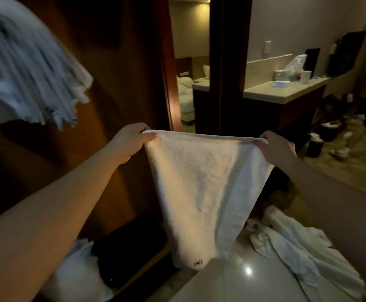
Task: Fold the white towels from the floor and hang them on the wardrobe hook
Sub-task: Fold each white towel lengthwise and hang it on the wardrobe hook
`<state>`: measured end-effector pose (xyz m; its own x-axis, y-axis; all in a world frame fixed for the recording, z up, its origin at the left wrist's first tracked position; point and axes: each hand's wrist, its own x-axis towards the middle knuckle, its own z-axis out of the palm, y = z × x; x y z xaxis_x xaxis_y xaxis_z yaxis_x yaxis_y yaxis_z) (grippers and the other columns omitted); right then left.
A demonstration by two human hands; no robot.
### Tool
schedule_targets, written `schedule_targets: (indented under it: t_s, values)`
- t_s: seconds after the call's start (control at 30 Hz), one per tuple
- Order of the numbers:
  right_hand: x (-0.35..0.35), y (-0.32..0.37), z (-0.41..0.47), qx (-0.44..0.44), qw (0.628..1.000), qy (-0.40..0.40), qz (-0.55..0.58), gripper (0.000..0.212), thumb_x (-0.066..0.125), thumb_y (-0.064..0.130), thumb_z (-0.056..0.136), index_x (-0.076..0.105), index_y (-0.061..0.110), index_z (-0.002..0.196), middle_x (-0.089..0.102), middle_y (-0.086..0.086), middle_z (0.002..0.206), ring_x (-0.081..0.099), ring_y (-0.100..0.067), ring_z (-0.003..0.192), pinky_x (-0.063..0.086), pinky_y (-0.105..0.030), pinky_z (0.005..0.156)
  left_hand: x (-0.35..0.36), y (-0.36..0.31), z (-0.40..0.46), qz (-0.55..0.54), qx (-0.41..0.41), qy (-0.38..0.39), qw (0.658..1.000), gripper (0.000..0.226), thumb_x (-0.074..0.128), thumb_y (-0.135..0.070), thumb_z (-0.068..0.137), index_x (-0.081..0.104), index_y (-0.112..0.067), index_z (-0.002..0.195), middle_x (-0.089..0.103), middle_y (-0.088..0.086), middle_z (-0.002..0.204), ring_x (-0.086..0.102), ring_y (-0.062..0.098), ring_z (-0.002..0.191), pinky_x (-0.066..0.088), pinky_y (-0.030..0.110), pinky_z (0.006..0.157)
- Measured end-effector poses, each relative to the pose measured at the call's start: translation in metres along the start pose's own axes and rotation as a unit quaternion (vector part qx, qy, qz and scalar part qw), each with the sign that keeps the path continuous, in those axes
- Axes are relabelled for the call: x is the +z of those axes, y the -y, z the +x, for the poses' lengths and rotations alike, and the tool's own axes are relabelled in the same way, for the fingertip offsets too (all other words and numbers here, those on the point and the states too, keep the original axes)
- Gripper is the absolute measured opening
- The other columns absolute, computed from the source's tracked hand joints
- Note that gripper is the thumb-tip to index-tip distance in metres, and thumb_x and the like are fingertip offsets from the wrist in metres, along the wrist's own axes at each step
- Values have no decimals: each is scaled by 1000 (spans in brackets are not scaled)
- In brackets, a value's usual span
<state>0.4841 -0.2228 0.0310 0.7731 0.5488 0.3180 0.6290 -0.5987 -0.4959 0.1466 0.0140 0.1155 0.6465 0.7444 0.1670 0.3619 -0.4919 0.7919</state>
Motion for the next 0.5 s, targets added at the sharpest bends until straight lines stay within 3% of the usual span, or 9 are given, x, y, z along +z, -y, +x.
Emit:
schedule_targets:
  t_s: [0.07,0.13,0.2,0.27,0.33,0.43,0.5]
  values:
    - [5,32,-16,-18,999,5,36,17,48,46,100,56,32,97,61,6,87,55,-13,74,46,-34,71,-31,17,-25,-65,-28,-31,997,18,68,-30,95,67,-23,79,68,3,94,62,22,98,45,33,82]
    - [7,60,-31,-34,997,12,62,19,52,49,97,57,33,87,62,8,83,54,-6,69,39,-27,56,-60,30,-46,-145,-56,-63,986,20,72,-26,92,68,-23,73,72,-1,86,63,23,98,46,36,88]
    - [10,87,-44,-45,996,15,73,32,55,58,93,60,30,78,62,8,77,57,-8,68,38,-26,54,-85,40,-65,-234,-73,-87,966,14,72,-22,92,68,-23,79,74,-5,78,65,20,91,49,32,78]
    - [12,114,-54,-58,996,18,70,46,55,68,90,62,26,72,62,6,71,59,-11,66,37,-27,53,-106,49,-82,-309,-77,-109,942,4,70,-21,94,67,-19,94,75,0,86,69,21,89,55,34,68]
    - [12,142,-65,-71,995,43,62,49,53,70,90,61,26,70,61,5,72,57,-11,66,34,-27,53,-123,57,-99,-349,-76,-136,924,7,69,-20,95,66,-17,100,76,4,87,73,21,81,58,34,61]
    - [8,176,-85,-69,986,118,92,48,54,64,93,66,21,76,64,1,75,59,-14,67,37,-27,54,-137,70,-122,-352,-91,-187,913,14,73,-23,93,69,-15,104,78,7,93,76,22,85,60,36,68]
    - [6,192,-103,-44,964,188,185,38,62,47,93,73,10,92,67,-5,78,60,-19,65,40,-26,54,-139,76,-136,-369,-112,-217,897,18,74,-22,92,70,-12,107,78,10,98,76,24,87,60,33,63]
